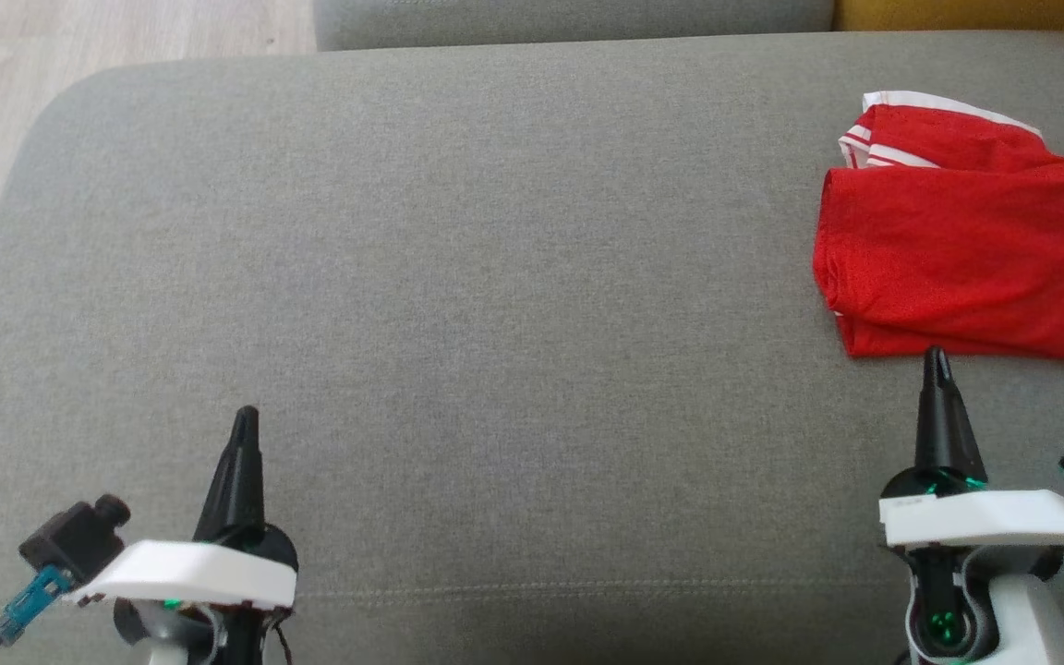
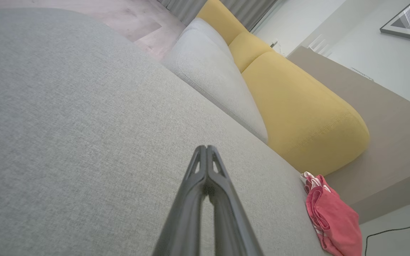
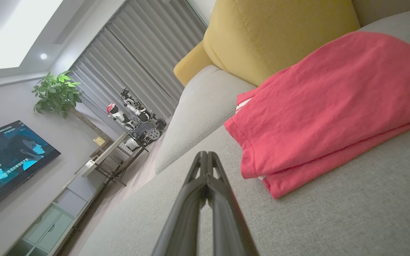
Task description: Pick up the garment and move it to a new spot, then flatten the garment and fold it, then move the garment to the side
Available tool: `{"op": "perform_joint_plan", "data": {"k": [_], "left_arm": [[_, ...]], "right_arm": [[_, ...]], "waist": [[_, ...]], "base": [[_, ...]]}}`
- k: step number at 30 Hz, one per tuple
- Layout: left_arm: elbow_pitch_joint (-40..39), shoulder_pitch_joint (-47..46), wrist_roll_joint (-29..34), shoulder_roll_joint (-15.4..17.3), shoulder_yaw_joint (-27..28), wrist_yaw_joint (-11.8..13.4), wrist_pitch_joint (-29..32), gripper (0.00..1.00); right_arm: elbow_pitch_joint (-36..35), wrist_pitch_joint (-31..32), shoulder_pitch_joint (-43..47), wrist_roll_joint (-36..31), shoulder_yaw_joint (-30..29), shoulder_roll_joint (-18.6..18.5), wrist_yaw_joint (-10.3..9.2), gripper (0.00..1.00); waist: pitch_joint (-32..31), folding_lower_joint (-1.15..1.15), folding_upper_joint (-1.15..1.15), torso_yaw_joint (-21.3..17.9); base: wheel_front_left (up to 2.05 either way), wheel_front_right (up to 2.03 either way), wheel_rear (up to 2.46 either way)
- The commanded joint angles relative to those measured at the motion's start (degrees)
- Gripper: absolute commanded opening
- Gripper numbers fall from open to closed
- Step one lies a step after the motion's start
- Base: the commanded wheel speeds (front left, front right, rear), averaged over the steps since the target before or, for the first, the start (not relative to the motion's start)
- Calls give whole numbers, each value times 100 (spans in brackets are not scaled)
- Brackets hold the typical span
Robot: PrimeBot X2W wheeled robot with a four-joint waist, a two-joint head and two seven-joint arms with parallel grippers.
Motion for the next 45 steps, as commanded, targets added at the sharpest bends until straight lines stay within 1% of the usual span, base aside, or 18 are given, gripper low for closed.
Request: {"op": "perform_joint_plan", "data": {"k": [1, 45], "left_arm": [[-152, -279, -133, 92, 109, -8, 25, 0], [153, -516, -2745, 136, 505, -17, 708, 0]], "right_arm": [[-213, 43, -169, 192, -2, -85, 13, 0], [-306, 714, -138, 3098, -440, -108, 26, 0]], "waist": [[-6, 0, 0, -3], [-274, 0, 0, -115]], "base": [[0, 0, 0], [0, 0, 0]]}}
